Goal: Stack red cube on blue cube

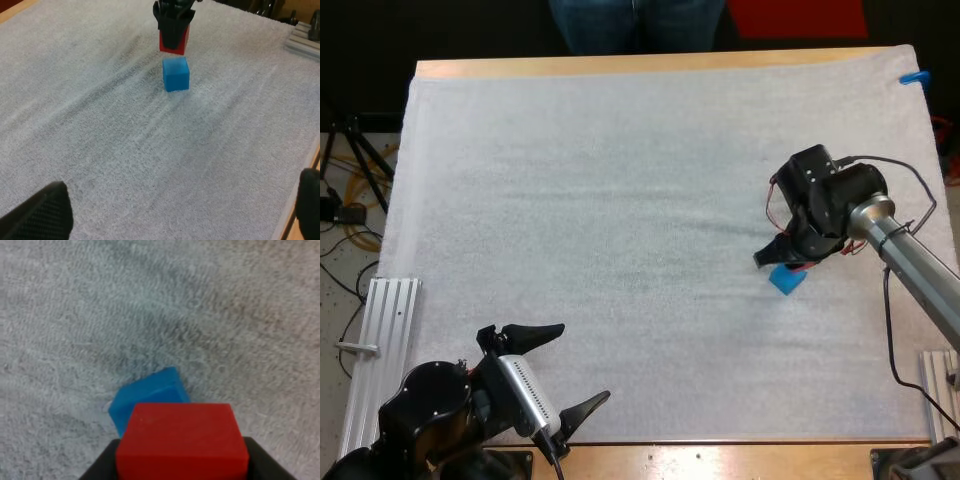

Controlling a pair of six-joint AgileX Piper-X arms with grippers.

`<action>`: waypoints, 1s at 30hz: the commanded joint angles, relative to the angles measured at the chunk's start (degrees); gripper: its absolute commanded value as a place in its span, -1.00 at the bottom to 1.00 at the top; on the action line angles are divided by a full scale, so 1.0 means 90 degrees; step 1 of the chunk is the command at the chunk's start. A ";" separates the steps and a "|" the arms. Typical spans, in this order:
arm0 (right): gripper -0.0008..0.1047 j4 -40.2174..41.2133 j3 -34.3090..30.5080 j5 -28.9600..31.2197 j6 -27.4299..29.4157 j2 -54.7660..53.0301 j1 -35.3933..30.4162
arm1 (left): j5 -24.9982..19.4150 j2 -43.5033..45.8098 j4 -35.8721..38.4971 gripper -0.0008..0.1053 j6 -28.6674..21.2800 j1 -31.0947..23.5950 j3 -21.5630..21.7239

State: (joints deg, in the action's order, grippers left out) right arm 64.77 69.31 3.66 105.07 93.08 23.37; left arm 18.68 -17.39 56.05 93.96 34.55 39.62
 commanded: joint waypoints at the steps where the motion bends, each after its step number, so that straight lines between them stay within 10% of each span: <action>1: -0.45 -0.0031 -0.0019 -0.0120 0.0008 0.0008 -0.0007 | 0.0020 -0.0008 -0.0068 0.65 0.0006 0.0012 0.0023; 30: -0.45 -0.0193 -0.0110 -0.0289 -0.0780 0.0438 -0.0007 | 0.0020 -0.0008 -0.0068 0.65 0.0006 0.0012 0.0023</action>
State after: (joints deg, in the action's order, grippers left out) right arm 62.56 68.33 1.56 98.44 97.26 23.37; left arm 18.68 -17.39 56.05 93.96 34.55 39.62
